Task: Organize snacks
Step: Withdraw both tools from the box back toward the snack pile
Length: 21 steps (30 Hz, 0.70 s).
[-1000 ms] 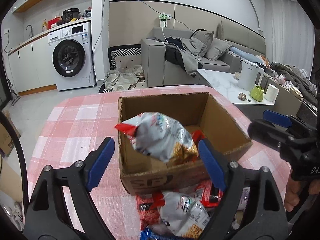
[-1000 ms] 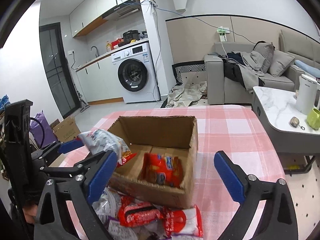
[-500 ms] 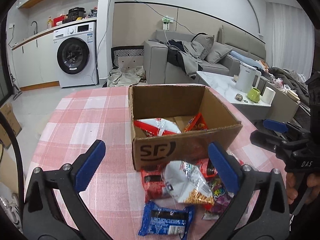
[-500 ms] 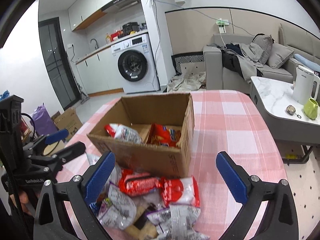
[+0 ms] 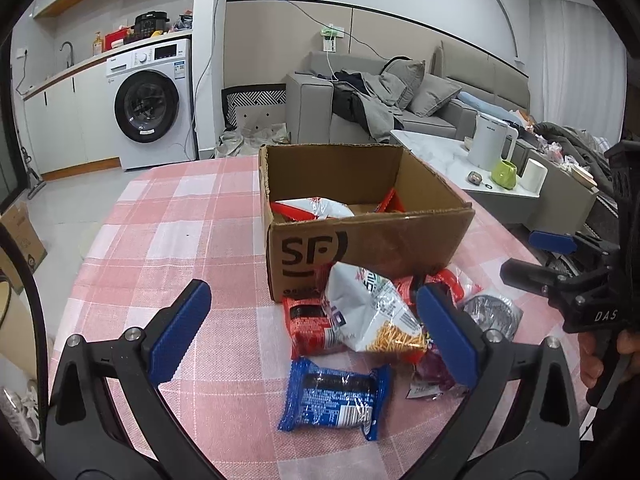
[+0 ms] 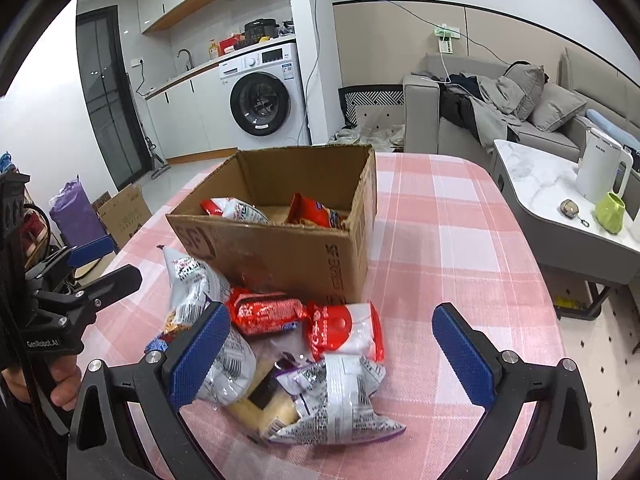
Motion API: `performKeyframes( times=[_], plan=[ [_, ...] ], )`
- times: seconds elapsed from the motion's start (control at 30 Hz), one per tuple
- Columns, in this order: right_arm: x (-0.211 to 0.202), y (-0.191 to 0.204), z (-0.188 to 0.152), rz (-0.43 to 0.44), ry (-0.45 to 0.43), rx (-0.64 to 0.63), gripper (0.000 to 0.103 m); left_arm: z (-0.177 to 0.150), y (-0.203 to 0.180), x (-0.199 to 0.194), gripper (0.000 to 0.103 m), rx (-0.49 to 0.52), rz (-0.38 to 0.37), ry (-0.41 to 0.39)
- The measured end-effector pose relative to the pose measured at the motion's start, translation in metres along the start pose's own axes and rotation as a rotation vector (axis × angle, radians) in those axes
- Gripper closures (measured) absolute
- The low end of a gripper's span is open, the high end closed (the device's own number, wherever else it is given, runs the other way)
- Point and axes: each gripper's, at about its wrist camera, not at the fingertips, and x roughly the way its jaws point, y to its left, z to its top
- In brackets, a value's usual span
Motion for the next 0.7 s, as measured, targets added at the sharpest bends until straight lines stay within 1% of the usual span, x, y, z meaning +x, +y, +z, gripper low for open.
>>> performKeyframes(
  times=[0.13,0.27,0.4,0.7],
  plan=[
    [0.001,-0.003,-0.005,0.01,0.007,0.019,0.0,-0.005,-0.004,-0.004,0.0,0.003,0.002,-0.002],
    [0.001,-0.005,-0.012,0.0,0.006,0.023,0.0,-0.009,-0.007,-0.005,0.0,0.013,0.001,0.004],
    [-0.001,-0.01,-0.023,0.01,0.002,0.035,0.0,-0.016,-0.006,-0.006,0.0,0.008,0.001,0.003],
    [-0.001,-0.016,-0.04,0.027,0.011,0.071,0.0,-0.033,-0.005,0.002,0.0,0.014,0.002,0.043]
  ],
)
